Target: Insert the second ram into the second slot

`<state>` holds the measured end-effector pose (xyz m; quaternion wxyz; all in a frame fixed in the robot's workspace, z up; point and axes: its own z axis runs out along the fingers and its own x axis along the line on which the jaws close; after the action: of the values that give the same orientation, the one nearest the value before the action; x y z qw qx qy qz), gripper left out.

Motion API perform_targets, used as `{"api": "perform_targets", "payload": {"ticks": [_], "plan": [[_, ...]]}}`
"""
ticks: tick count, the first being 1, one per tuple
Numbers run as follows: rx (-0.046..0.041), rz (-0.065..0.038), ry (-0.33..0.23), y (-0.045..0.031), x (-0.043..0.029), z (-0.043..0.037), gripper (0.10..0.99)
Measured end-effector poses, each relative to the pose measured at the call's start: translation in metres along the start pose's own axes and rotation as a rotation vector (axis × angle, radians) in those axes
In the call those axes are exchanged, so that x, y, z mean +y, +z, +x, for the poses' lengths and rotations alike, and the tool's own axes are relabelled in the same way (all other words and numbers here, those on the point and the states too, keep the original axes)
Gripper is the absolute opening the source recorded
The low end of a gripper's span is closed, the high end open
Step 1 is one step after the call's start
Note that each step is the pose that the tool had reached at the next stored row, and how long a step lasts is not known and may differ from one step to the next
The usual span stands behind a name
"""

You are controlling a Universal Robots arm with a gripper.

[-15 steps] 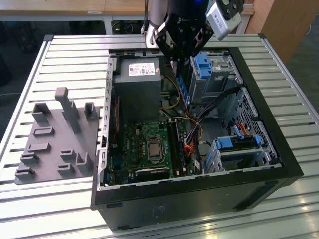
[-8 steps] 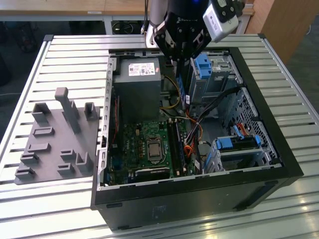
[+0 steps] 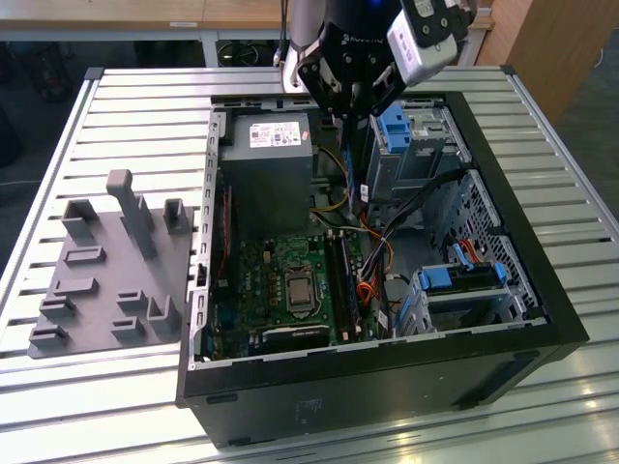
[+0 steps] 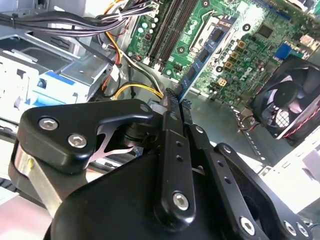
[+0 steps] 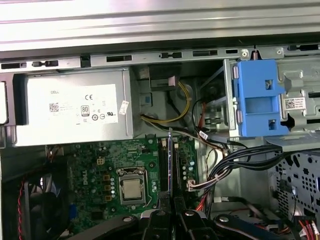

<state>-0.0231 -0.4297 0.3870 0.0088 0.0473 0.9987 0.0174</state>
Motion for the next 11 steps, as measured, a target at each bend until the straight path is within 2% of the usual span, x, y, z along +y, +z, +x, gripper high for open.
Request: {"api": "perform_targets", "payload": {"ticks": [11], "plan": [[-0.0012, 0.003, 0.026, 0.0033, -0.0002, 0.0001, 0.137]]}}
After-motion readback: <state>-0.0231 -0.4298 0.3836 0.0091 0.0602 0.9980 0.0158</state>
